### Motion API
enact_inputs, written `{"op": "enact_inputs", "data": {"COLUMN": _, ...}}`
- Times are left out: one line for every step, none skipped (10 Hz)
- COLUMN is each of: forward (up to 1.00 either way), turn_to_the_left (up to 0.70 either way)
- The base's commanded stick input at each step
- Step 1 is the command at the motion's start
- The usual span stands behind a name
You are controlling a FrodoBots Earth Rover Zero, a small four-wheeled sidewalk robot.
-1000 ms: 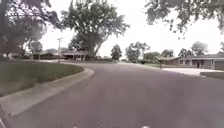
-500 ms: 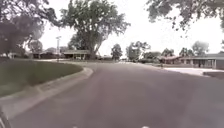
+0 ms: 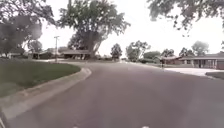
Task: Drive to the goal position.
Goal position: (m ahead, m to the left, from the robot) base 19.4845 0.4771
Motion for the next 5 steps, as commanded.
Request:
{"op": "enact_inputs", "data": {"forward": 0.70, "turn_to_the_left": 0.00}}
{"op": "enact_inputs", "data": {"forward": 0.70, "turn_to_the_left": 0.00}}
{"op": "enact_inputs", "data": {"forward": 0.70, "turn_to_the_left": -0.19}}
{"op": "enact_inputs", "data": {"forward": 0.70, "turn_to_the_left": -0.35}}
{"op": "enact_inputs", "data": {"forward": 0.70, "turn_to_the_left": -0.35}}
